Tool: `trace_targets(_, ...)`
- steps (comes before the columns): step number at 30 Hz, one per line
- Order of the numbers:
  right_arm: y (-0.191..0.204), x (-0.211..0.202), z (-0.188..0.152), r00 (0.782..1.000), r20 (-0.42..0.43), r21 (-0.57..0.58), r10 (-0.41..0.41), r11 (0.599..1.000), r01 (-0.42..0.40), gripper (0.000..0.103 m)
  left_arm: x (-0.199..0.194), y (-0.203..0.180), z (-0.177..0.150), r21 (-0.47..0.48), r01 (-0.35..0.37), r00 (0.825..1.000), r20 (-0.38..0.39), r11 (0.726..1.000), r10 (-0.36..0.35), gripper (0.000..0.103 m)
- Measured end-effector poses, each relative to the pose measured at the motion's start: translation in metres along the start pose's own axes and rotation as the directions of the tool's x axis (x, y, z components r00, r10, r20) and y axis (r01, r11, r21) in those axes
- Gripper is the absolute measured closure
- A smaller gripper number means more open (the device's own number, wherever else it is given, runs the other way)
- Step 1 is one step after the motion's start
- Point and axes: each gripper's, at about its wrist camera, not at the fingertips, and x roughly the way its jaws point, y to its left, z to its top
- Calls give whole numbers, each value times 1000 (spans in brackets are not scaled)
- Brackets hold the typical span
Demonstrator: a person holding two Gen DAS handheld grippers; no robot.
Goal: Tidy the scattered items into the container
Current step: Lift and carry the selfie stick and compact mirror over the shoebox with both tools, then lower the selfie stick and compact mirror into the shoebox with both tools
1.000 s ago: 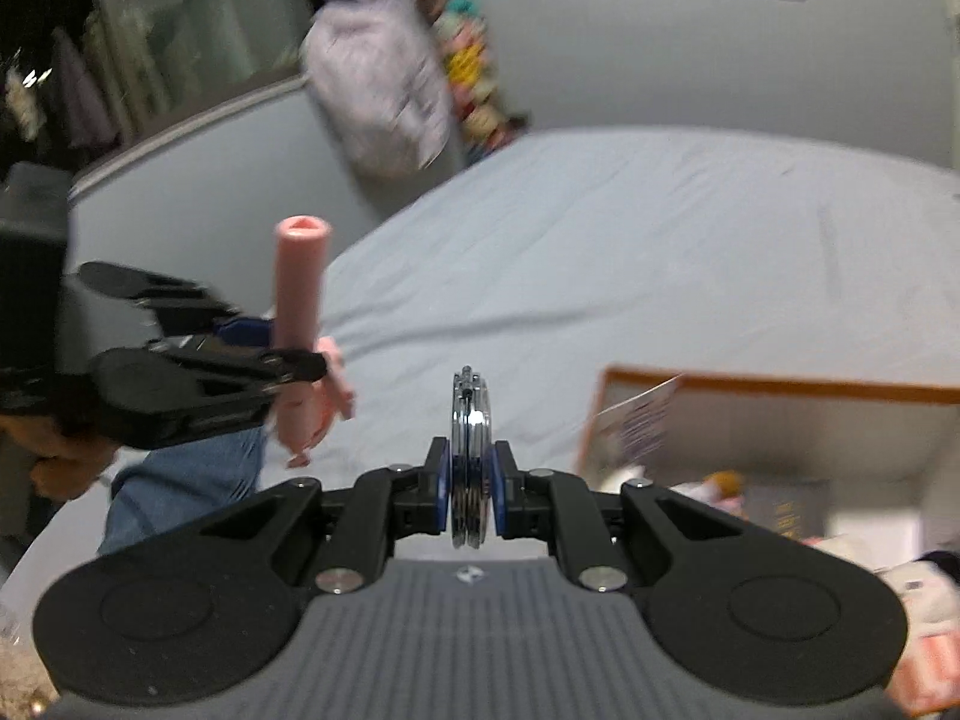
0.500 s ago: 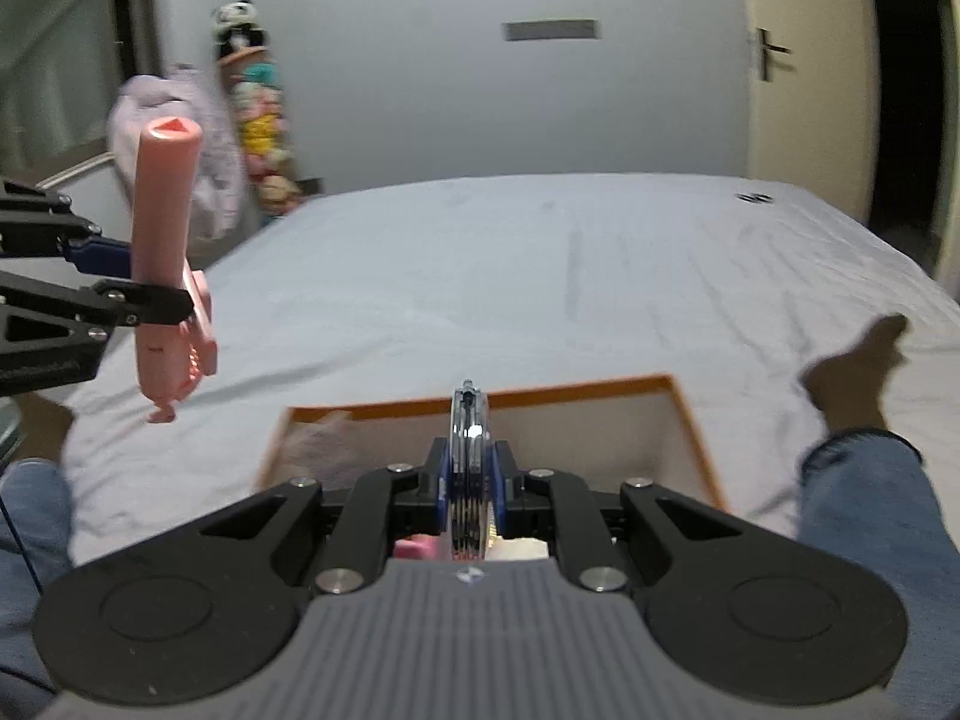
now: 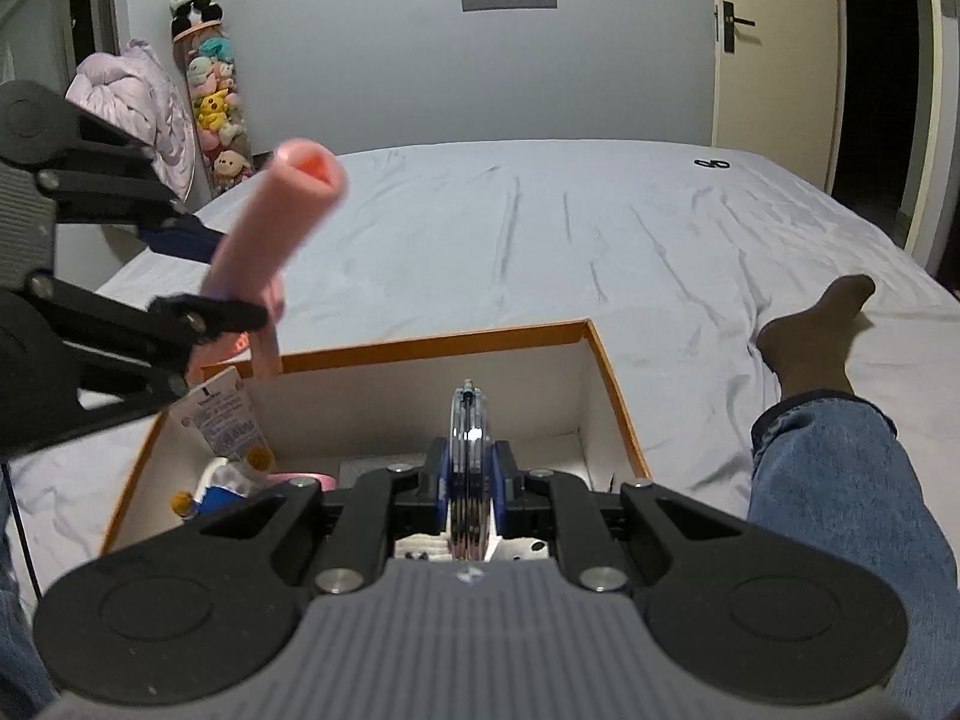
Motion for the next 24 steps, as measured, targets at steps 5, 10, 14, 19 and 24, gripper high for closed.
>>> trace_targets(5,-3,9,-2,1000,-5,-36,-18,999,17,88,15,-15,2,50,20,999,-35,999,-18,72)
trace_targets(10,-7,16,-7,1000,-20,-24,-10,1000,10,88,29,-28,2,84,55,997,-63,995,-49,72)
trace_targets(14,-12,19,-12,999,-40,9,-3,1000,3,88,42,-36,2,102,67,994,-88,993,-58,72)
trace_targets(19,-15,21,-15,999,-50,22,-6,1000,7,88,57,-45,5,116,87,991,-112,989,-74,72)
trace_targets(24,-16,24,-17,999,-54,25,-2,1000,3,88,74,-48,7,88,113,985,-142,990,-99,72)
